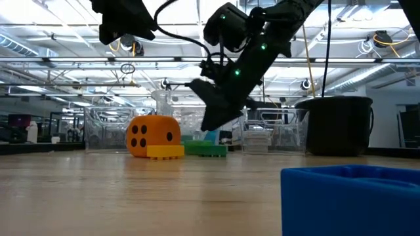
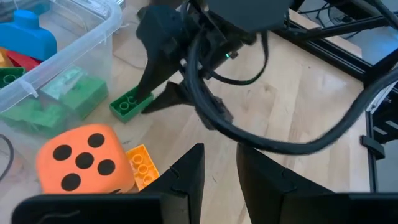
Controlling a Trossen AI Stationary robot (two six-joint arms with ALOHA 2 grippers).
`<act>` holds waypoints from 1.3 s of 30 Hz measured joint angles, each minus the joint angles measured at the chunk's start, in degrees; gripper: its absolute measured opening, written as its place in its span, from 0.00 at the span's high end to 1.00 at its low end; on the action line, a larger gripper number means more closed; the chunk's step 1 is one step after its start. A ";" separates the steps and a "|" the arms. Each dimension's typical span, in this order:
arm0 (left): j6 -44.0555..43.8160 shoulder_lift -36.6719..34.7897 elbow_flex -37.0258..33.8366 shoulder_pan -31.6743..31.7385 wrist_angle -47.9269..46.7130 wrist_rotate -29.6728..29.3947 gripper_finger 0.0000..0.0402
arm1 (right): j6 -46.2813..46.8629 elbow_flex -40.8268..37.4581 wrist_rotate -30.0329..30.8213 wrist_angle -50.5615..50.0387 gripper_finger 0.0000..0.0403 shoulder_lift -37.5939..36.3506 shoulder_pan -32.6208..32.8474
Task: Pick & Place Toys
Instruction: Put the green eight stud game piece into the middle transparent bin
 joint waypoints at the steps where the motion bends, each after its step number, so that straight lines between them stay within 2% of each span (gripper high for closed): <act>1: -0.18 -0.01 0.00 -0.02 -0.06 0.02 0.76 | 1.49 -0.36 3.20 0.03 0.75 0.04 0.36; 3: -0.17 0.00 0.00 -0.02 -0.04 0.11 0.76 | 4.02 -1.00 8.23 -0.50 0.79 0.14 1.03; 4: -0.19 0.00 0.00 -0.02 -0.06 0.17 0.76 | 4.62 -1.16 8.85 -0.51 0.81 0.15 1.11; 9: -0.21 0.00 0.00 -0.02 -0.08 0.19 0.76 | 9.34 -2.06 7.41 -0.25 0.89 0.11 1.06; 14: -0.25 -0.02 0.00 -0.02 -0.08 0.17 0.76 | 15.80 -3.70 12.87 0.20 0.98 0.11 1.06; 20: -0.31 -0.02 0.00 -0.02 -0.10 0.17 0.76 | 15.83 -4.91 12.94 0.29 0.99 0.06 1.12; 26: -0.34 -0.01 0.00 -0.02 -0.10 0.17 0.76 | 14.62 -5.87 9.36 2.28 1.00 0.02 1.14; 36: -0.19 -0.01 0.00 -0.02 -0.04 0.15 0.76 | 13.84 -6.10 -3.48 3.48 1.00 1.81 1.46; 39: -0.25 0.00 0.00 -0.02 0.01 0.15 0.76 | 13.75 -5.96 -3.65 4.47 1.00 1.67 3.41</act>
